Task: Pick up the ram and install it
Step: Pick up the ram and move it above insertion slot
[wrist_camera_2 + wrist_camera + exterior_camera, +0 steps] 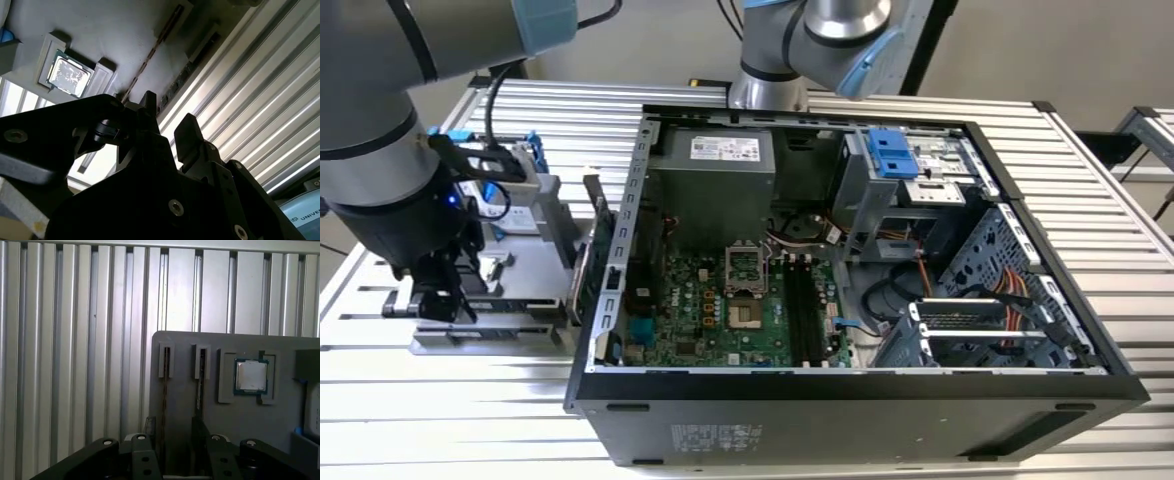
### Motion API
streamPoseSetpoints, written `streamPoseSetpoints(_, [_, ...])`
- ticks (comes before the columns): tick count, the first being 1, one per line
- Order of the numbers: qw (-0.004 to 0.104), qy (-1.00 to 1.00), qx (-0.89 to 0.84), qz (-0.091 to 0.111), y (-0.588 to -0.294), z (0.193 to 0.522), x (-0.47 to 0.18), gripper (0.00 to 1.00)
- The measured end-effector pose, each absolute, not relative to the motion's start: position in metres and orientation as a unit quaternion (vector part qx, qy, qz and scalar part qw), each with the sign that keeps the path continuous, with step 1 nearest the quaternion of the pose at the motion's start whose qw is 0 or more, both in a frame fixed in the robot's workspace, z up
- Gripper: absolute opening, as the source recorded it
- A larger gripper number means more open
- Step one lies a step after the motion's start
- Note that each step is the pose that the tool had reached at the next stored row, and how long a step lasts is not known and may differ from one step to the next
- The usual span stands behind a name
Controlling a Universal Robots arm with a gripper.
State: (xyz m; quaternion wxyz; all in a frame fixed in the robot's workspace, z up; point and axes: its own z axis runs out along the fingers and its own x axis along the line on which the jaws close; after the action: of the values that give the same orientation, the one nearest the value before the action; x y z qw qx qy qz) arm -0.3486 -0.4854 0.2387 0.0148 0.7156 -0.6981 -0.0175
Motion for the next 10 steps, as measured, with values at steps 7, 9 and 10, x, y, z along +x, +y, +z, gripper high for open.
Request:
streamPoseSetpoints(7, [0.015, -0.698, 0.716, -0.017, -0.4854, 0.2317, -0.3486, 1.0])
streamPoseSetpoints(9, [0.015, -0.698, 0.716, -0.017, -0.4854, 0.2298, -0.3486, 1.0])
streamPoseSetpoints(10, [0.015, -0.698, 0.716, -0.017, -0.4854, 0.2289, -0.3486, 1.0])
